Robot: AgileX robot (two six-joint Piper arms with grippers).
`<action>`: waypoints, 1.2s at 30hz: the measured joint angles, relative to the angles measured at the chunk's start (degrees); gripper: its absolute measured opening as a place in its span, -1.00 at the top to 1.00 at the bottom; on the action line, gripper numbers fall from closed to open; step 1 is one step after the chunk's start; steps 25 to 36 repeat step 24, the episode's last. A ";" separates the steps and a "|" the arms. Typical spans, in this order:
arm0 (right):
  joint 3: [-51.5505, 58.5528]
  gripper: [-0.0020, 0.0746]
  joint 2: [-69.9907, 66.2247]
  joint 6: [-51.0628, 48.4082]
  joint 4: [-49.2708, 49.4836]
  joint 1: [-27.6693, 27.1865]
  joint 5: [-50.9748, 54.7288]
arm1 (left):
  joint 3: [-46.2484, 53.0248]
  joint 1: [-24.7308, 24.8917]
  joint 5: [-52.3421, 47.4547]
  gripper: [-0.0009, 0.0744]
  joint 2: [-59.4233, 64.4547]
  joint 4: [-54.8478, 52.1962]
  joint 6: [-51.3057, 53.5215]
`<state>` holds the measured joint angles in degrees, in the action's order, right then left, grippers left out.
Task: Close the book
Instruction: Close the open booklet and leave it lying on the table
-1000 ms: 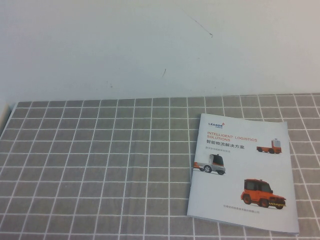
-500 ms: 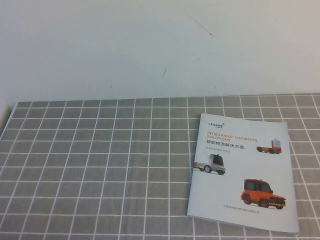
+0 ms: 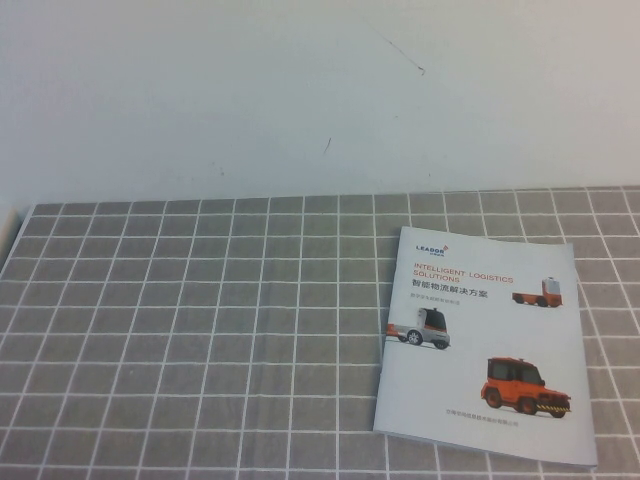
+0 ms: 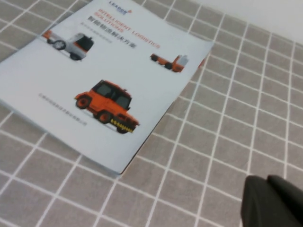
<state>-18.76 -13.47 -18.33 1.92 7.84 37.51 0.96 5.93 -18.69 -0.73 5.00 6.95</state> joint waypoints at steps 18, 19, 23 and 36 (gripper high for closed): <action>19.68 0.95 14.09 7.72 -3.15 -6.21 -16.35 | -0.09 0.00 -0.22 0.98 0.00 -0.23 0.00; 19.65 0.95 14.09 7.86 -3.15 -6.21 -16.55 | -0.09 0.00 -0.22 0.98 -0.03 -0.23 0.00; 19.65 0.95 14.09 7.96 -3.28 -6.21 -16.82 | -0.09 0.00 -0.22 0.98 -0.03 -0.23 0.00; 19.70 0.95 14.09 7.96 -3.28 -6.21 -16.97 | -0.09 0.00 -0.22 0.98 -0.03 -0.23 0.00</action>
